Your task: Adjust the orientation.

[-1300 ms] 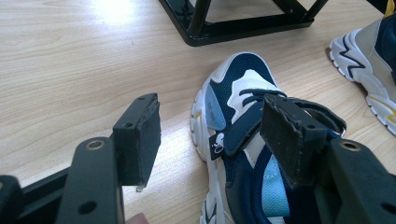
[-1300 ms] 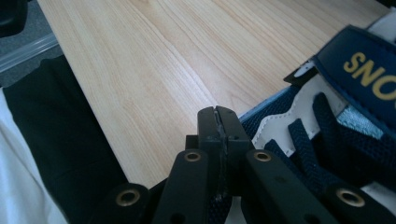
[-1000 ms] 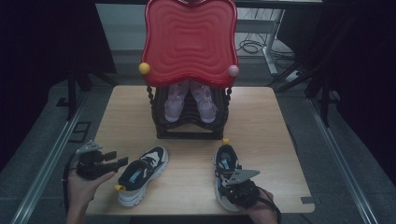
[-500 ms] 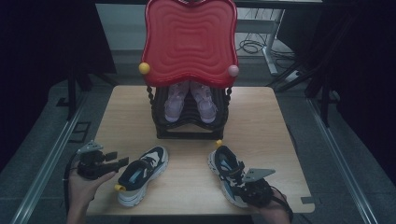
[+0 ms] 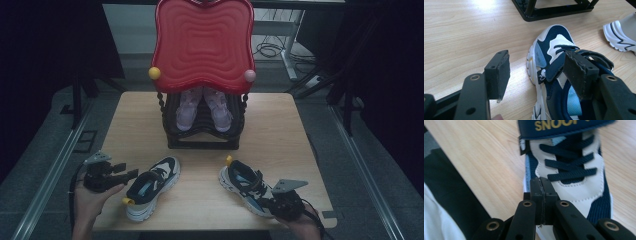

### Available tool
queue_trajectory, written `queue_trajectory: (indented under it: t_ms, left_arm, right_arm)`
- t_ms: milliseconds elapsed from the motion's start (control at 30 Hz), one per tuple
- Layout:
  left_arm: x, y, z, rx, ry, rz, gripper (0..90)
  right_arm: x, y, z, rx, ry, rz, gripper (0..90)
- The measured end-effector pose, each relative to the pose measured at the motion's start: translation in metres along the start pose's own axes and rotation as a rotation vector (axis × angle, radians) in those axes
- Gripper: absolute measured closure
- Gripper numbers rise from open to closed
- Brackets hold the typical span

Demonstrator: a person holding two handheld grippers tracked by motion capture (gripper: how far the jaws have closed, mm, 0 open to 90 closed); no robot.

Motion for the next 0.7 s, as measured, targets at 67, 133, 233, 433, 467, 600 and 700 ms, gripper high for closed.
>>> queue_trajectory:
  t_ms: [67,133,233,433,467,600,700]
  left_arm:
    - [0.001,0.0,0.0,0.0,-0.002,-0.001,38.5]
    - [0.001,0.0,0.0,0.001,-0.005,-0.001,38.5]
    - [0.001,0.0,0.0,0.001,-0.005,0.0,38.4]
    - [0.0,0.0,0.0,-0.001,-0.001,0.0,38.5]
    - [0.0,0.0,0.0,-0.001,-0.001,0.0,38.5]
    - [0.001,0.0,0.0,0.001,-0.005,-0.001,38.4]
    - [0.001,0.0,0.0,0.001,-0.006,-0.001,38.5]
  right_arm:
    - [-0.002,0.004,0.002,0.01,0.001,0.018,89.6]
    - [-0.003,0.008,0.003,0.024,0.006,0.034,89.5]
    - [-0.005,0.015,0.006,0.051,0.017,0.045,89.6]
    - [-0.006,0.026,0.008,0.082,0.038,0.072,89.6]
    - [-0.006,0.027,0.008,0.087,0.038,0.079,89.6]
    - [-0.005,0.034,0.007,0.103,0.055,0.099,89.6]
    - [-0.005,0.04,0.005,0.12,0.066,0.115,89.6]
Point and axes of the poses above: each handheld gripper's, and its own axes: x roughly forward along the jaws, z roughly out of its underside, y roughly to its right, the point moved 1 cm from there along x, roughly forward along the jaws, and after that the axes turned 13 degrees about -y, right-handed, at the moved point
